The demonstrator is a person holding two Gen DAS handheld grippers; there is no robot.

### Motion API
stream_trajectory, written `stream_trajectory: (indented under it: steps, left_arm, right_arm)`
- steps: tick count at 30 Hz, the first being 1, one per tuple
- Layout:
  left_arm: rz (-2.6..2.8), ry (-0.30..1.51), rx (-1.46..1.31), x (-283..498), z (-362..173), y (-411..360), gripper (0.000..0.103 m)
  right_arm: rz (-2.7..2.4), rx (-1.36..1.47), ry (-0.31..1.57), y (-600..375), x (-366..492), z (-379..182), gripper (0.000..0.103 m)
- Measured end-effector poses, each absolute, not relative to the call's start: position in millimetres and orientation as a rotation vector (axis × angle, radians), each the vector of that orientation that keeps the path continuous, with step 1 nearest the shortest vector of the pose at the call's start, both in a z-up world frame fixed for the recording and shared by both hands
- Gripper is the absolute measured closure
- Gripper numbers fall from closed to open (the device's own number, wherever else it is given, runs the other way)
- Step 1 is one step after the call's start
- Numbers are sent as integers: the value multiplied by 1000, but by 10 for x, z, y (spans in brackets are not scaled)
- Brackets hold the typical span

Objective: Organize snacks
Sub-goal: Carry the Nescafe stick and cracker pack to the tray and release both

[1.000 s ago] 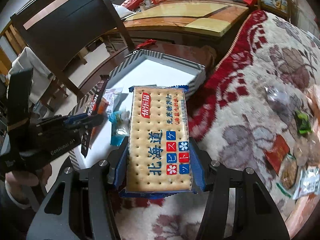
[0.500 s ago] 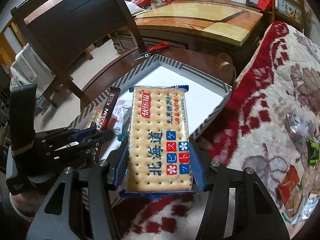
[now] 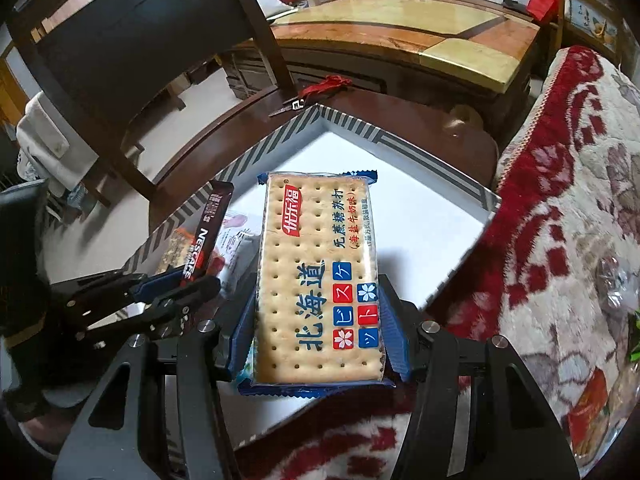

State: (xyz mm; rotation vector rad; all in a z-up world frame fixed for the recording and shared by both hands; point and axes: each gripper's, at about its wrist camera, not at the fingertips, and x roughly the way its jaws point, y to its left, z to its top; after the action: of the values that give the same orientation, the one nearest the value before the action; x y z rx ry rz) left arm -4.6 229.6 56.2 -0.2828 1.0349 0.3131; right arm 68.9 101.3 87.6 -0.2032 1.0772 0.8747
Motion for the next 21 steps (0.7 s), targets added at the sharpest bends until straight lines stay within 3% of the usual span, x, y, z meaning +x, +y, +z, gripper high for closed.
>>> stream_trajectory:
  steps: [21]
  left_arm:
    - [335,1062,-285,46,457,2303,77]
  right_arm:
    - [852,-162,1149,1185,872,642,45]
